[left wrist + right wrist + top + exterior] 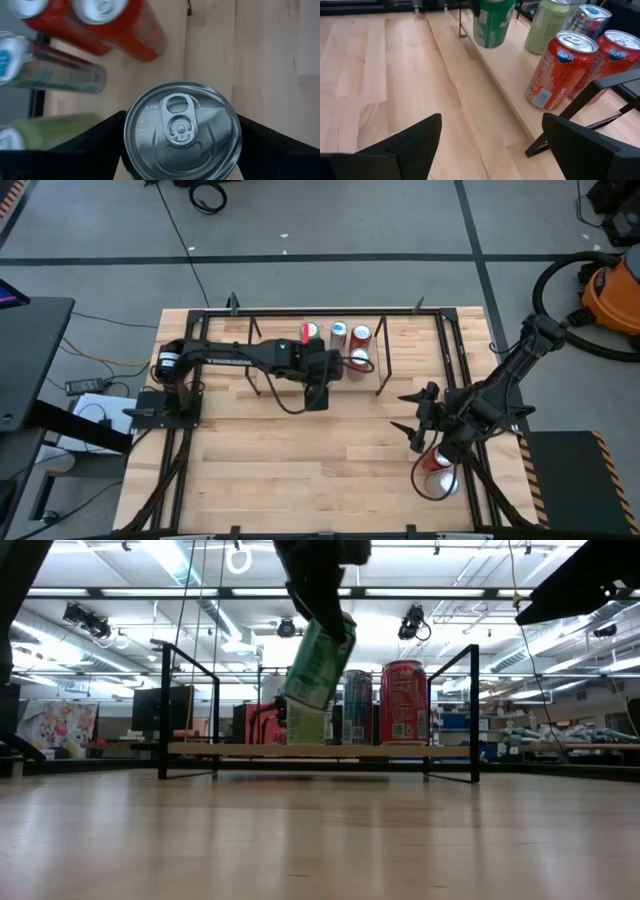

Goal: Place canned beverage on shelf
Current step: Put the green soda can on the shelf

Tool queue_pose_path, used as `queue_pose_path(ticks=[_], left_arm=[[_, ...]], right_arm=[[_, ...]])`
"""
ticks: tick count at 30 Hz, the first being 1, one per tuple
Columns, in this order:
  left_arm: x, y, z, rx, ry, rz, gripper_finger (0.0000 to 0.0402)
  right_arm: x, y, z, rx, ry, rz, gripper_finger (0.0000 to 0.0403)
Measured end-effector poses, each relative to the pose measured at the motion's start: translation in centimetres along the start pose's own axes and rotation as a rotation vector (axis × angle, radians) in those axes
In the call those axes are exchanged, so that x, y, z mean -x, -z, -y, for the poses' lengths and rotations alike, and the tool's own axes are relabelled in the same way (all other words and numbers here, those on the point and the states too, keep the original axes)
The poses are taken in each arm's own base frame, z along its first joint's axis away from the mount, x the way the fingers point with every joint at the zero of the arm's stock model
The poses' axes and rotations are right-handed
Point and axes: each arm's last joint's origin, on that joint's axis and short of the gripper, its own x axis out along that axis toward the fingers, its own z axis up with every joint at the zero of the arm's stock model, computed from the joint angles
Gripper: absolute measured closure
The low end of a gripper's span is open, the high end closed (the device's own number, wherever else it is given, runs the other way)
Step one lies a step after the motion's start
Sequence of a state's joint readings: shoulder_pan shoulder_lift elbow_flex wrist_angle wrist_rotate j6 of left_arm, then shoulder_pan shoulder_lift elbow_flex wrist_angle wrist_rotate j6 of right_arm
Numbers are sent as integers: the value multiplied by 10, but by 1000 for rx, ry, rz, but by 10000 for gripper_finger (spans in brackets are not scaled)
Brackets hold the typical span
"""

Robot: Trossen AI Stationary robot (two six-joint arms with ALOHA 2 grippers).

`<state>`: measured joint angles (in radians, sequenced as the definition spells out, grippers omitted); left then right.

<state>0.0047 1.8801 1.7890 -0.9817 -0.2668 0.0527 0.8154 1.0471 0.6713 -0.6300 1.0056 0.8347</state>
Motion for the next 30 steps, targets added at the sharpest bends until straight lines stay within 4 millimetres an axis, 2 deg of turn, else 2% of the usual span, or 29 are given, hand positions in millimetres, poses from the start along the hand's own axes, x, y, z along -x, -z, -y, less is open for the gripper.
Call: queue_pose_path(ticks=[2,5,10,14,18,30], left_arm=[[8,6,-6,20,-7,29,88],[13,25,-16,73,-26,109,88],[9,62,-32,200,-69,332,88],[3,77,-40,260,-43,460,88],[-13,81,-47,297,41,442,88],[-41,75,-64,340,56,495,88]], right_arm=[[0,1,-2,1,13,19,47],[0,3,-5,7,29,38,47],[-2,3,-9,22,36,54,47],[-4,0,-9,34,40,67,47],[-7,-3,-8,53,51,71,47],[-9,-3,-8,76,44,54,47]])
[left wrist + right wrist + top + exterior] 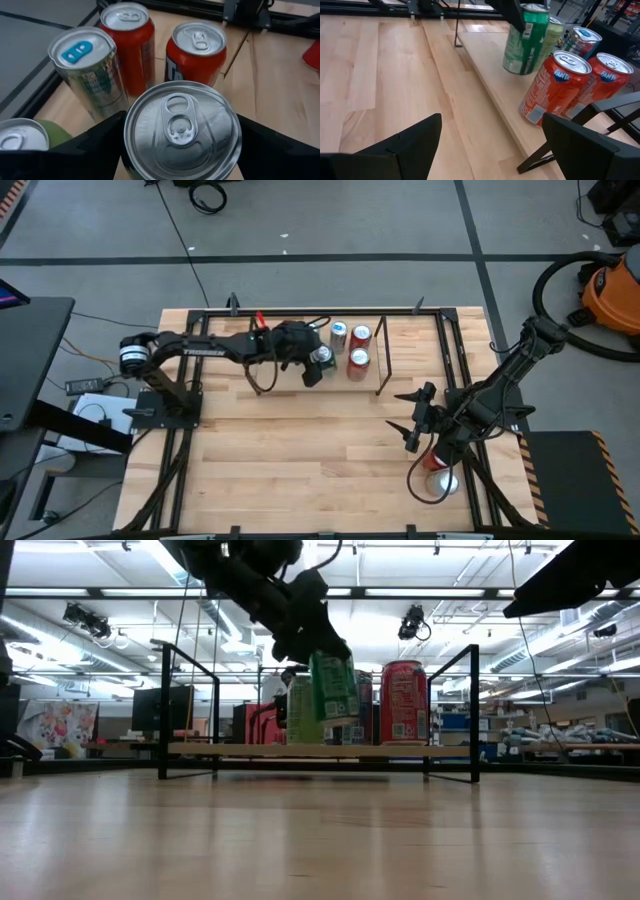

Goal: Place canned beverage on shelf
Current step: Put the green soda can on the shelf

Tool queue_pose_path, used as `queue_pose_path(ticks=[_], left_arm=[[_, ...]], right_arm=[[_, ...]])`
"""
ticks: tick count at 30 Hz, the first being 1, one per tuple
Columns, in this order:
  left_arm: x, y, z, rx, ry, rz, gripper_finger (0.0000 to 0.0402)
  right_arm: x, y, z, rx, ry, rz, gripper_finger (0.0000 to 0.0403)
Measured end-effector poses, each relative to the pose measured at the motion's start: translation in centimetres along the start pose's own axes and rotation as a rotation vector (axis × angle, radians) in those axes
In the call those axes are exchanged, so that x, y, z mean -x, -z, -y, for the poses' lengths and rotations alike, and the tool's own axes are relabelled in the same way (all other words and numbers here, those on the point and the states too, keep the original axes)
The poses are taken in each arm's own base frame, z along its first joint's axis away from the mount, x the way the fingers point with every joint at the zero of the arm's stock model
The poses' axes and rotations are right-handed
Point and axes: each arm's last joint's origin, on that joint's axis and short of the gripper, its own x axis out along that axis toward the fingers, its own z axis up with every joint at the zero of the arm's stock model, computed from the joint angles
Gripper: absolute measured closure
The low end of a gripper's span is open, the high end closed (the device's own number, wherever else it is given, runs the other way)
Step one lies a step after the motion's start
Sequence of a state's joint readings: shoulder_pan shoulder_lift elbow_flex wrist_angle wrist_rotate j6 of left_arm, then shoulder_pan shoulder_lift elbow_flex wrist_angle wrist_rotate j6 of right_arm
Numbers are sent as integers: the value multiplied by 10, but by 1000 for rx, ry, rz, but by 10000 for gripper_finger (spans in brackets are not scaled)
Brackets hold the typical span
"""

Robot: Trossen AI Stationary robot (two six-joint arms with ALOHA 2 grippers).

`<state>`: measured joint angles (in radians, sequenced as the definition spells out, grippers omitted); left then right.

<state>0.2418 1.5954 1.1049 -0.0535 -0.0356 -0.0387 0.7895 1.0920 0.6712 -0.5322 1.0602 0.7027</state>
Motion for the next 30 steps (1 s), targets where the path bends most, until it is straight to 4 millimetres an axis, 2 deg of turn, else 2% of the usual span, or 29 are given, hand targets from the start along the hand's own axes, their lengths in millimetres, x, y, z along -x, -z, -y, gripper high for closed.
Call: queue_pose_path(ticks=[10,30], left_arm=[[-20,4,-10,11,12,37,88],[-30,12,-16,-4,8,3,78]], right_arm=[[0,-1,0,1,-2,3,47],[0,-2,-2,2,-13,10,47]])
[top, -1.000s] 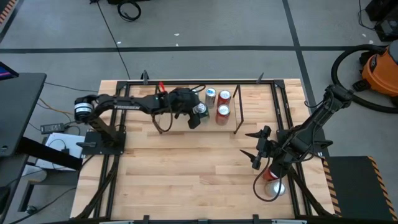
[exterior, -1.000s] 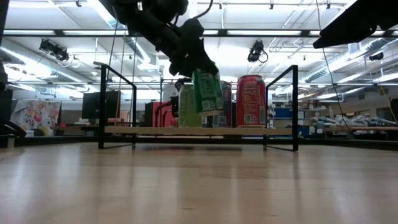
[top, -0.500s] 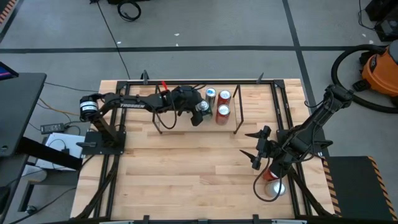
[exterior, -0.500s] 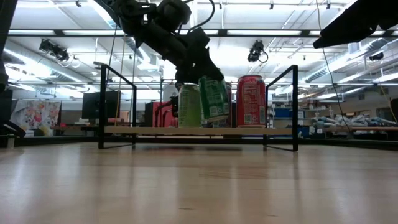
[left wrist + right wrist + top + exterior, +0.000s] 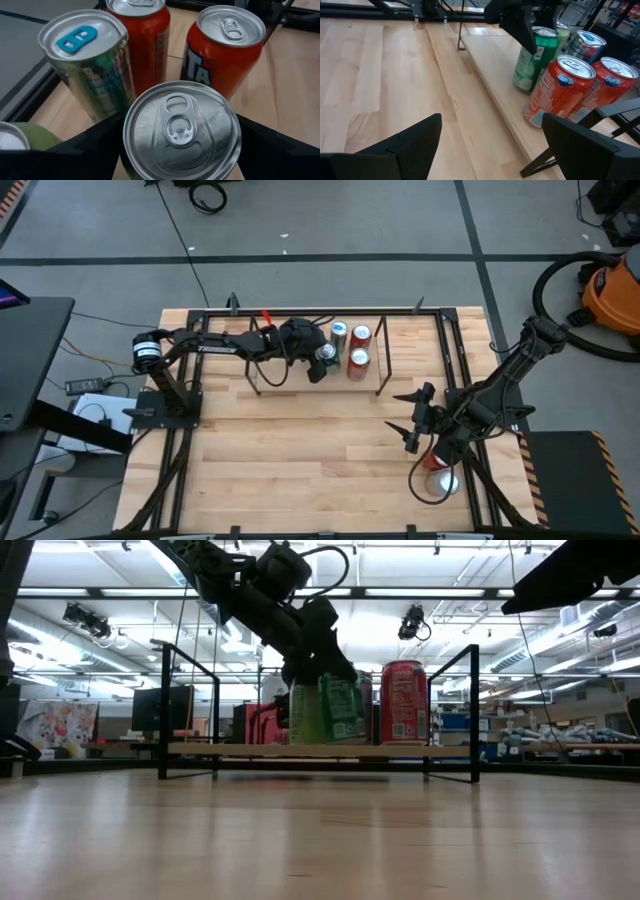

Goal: Place canned beverage on shelf
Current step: Put the green soda can on the shelf

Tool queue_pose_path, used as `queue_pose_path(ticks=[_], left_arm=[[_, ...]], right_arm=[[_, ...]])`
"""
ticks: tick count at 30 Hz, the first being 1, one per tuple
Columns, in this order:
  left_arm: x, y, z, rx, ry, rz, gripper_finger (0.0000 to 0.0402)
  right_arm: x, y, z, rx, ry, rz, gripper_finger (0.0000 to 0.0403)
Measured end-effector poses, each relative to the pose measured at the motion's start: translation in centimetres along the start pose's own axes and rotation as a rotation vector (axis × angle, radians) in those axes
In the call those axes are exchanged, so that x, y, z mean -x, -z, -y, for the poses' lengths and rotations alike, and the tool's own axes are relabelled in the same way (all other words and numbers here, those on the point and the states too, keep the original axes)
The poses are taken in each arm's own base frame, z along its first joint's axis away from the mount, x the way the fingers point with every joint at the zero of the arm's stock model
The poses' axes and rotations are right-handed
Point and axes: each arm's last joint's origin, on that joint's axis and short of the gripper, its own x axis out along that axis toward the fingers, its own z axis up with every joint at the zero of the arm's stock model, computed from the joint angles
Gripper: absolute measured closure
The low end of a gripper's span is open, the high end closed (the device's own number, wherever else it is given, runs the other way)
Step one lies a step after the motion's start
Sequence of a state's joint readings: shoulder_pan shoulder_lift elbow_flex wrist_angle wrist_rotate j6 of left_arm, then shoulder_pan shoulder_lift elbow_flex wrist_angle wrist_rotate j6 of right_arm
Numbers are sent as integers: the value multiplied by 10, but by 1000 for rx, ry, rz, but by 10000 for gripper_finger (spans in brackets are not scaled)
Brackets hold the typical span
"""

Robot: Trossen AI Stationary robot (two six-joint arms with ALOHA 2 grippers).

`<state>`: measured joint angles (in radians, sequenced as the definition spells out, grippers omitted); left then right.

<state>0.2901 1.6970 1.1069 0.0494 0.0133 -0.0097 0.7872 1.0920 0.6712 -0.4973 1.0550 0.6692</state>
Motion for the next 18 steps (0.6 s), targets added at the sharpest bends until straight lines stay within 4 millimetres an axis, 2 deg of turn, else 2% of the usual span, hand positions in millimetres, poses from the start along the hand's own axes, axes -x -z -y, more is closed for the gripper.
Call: queue_pose_path(ticks=[18], left_arm=[[0,0,10,-12,24,-1,69]], right_arm=[[0,0,0,6,-2,1,47]])
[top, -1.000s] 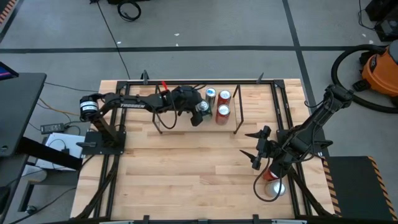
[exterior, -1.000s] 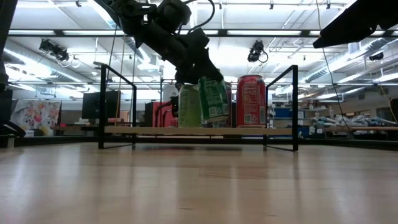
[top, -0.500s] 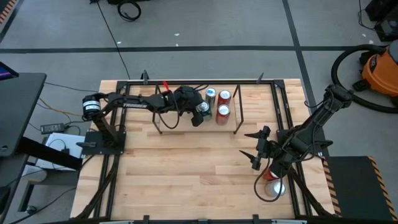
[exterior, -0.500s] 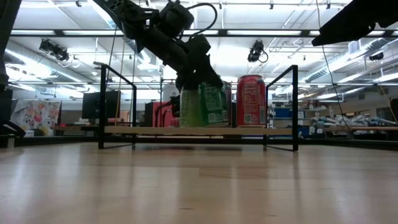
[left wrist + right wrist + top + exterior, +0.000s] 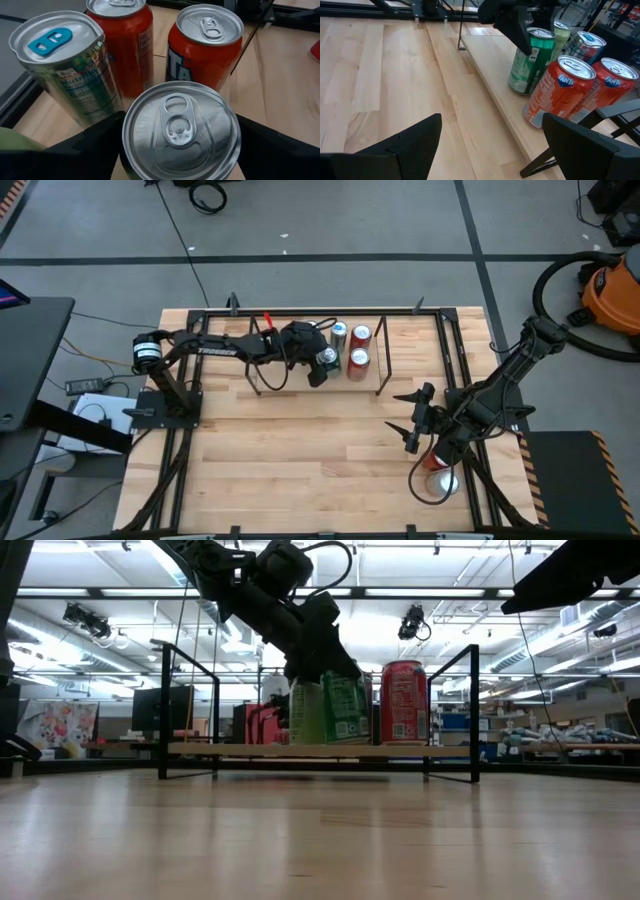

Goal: Place canned beverage on shelf
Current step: Put the green soda can on the shelf

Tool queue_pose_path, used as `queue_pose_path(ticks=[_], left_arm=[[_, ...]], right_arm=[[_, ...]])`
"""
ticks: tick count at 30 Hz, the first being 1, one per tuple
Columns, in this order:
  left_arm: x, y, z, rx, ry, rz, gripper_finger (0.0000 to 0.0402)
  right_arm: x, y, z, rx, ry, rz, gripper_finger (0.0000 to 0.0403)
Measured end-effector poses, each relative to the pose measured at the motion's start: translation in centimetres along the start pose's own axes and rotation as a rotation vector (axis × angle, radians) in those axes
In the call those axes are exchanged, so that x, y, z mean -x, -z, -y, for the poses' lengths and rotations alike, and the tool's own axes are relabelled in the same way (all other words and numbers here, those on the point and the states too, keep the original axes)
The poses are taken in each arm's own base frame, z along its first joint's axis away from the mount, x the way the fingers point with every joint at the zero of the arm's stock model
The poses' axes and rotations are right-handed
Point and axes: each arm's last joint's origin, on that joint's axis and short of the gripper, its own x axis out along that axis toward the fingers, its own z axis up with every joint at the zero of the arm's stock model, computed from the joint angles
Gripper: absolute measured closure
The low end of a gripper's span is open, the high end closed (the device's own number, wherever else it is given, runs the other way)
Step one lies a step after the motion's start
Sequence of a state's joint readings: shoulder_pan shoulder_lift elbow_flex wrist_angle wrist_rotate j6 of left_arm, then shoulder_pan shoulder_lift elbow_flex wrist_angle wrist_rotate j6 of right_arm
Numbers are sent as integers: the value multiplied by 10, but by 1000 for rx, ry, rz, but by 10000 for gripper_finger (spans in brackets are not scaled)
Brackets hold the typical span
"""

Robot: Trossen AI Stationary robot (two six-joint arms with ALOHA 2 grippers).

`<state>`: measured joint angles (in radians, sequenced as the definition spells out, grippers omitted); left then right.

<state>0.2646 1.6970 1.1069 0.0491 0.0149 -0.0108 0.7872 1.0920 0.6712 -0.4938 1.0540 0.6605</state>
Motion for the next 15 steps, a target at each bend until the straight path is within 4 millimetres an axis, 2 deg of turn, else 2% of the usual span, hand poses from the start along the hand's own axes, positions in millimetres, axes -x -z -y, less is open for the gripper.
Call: queue_pose_path(ticks=[7,15], left_arm=[[2,-3,0,14,-1,17,29],[2,-2,4,-10,4,7,24]], right_arm=[[0,0,0,-1,0,0,47],[0,0,0,-2,0,0,47]])
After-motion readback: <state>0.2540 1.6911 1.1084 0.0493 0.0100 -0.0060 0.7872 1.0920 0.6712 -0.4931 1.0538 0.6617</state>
